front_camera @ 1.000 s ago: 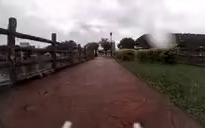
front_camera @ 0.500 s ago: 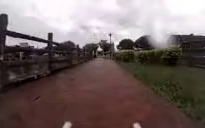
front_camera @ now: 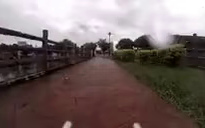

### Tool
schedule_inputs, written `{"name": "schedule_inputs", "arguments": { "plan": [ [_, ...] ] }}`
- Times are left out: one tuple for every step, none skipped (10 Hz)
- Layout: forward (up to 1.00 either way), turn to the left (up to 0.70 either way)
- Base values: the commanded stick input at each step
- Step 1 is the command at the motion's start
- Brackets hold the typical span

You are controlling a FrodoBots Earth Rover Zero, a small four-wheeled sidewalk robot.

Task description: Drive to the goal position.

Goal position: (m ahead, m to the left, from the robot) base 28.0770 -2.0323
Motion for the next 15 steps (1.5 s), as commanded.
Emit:
{"name": "schedule_inputs", "arguments": {
  "plan": [
    [0.50,0.50],
    [0.50,0.50],
    [0.50,0.29],
    [0.50,0.00],
    [0.50,0.00],
    [0.50,0.00],
    [0.50,0.00],
    [0.50,0.00],
    [0.50,0.00],
    [0.50,0.00],
    [0.50,0.00],
    [0.50,0.00],
    [0.50,0.00],
    [0.50,0.00],
    [0.50,0.00]
  ]
}}
